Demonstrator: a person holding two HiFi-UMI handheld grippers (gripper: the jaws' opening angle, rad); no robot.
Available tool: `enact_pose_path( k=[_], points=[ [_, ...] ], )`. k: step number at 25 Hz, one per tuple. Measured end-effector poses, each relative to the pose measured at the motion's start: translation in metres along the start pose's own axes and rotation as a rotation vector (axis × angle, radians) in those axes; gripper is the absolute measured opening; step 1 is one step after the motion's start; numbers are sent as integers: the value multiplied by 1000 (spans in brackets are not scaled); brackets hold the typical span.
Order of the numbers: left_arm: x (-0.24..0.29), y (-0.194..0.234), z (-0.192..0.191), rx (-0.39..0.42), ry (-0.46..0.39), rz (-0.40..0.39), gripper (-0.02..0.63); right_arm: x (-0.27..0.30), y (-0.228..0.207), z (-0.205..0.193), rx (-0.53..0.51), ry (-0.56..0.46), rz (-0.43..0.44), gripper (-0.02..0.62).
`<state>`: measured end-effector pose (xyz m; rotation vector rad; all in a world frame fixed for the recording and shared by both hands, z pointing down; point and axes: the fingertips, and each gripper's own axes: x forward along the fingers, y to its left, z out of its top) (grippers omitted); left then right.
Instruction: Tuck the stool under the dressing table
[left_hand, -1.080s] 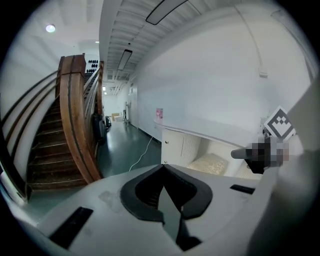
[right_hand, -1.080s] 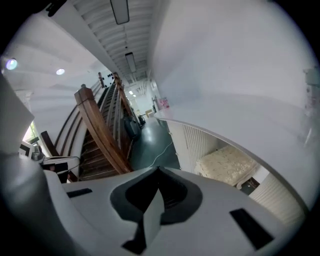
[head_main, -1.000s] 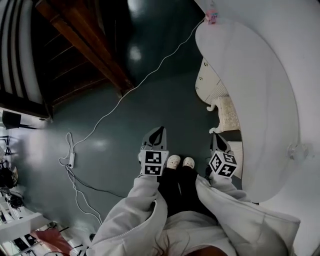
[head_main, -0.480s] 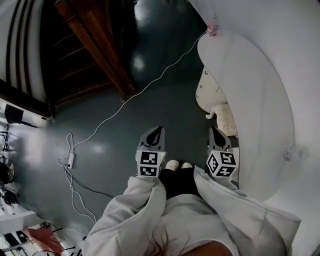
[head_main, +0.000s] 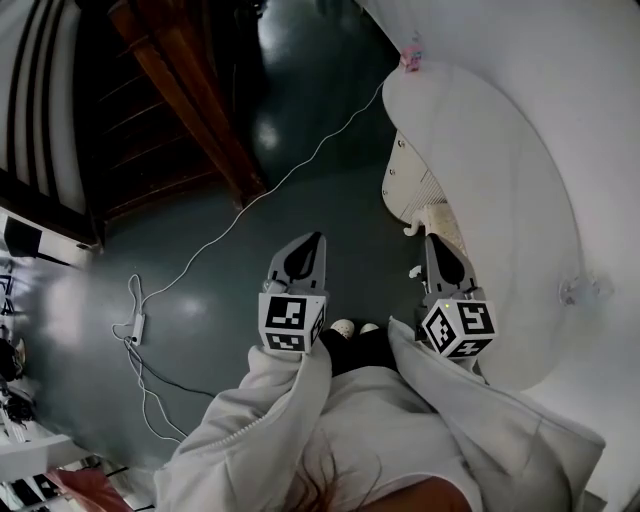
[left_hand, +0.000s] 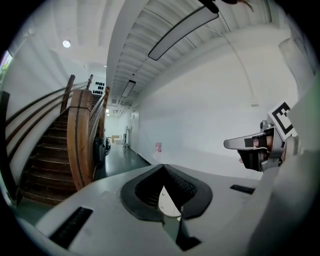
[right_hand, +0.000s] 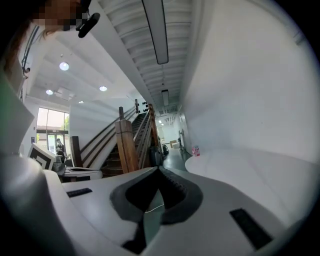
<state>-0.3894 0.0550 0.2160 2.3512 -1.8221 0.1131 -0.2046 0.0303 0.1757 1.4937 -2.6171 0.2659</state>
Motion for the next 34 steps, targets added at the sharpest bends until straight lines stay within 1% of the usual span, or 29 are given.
enact_pose_path(
  k=[2,4,12,17,26,34],
  points=[
    [2,0,4,-1,-9,-1,14,-3,-3,4,-41,-8,-14,51],
    [4,0,5,6,-18,-3,14,-5,-8,2,-59,-5,-26,51],
    [2,-5,4,48,-18,-46,14,-8,-9,-9,-56,24,-36,51],
    [0,-9,2,45,-12,-55,14,-9,-14,-17,-43,48,-47,51],
    [1,-8,-13,23,32,-53,14,-5,-20,-30,-17,78,-54,51],
    [7,-9,-16,31,51,-56,14,0,-25,-32,-1,85,-52,51]
  ],
)
